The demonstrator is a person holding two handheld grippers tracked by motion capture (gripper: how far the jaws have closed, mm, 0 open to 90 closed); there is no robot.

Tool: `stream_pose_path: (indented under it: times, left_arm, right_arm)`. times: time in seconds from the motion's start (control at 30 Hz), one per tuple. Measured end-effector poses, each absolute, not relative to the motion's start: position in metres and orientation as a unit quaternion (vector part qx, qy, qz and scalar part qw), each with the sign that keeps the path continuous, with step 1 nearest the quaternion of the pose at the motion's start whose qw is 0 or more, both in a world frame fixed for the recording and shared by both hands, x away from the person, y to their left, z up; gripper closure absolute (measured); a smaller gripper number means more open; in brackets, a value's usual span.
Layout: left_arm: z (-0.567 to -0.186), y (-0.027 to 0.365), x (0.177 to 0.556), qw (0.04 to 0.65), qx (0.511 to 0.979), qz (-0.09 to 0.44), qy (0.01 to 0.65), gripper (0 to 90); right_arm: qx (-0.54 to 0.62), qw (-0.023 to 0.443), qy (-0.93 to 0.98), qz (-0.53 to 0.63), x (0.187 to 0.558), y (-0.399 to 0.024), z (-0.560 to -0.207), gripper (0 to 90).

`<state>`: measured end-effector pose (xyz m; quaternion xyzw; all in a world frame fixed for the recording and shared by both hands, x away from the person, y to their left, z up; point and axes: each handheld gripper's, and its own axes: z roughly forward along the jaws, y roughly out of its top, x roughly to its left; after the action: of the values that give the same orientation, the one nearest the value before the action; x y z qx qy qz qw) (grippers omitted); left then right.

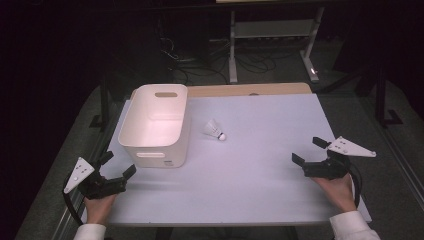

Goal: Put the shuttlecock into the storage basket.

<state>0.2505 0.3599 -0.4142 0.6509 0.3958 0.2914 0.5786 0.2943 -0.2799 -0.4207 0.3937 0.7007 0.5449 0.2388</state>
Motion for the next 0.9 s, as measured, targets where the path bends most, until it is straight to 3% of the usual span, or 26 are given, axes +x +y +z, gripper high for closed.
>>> stream_pose_path:
  times: [0.9]
  left_arm:
    - [-0.414, 0.358, 0.243, 0.583, 0.649, 0.283, 0.399, 0.0]
  right_arm:
    - [0.388, 0.240, 0.719, 0.524, 0.294, -0.272, -0.400, 0.0]
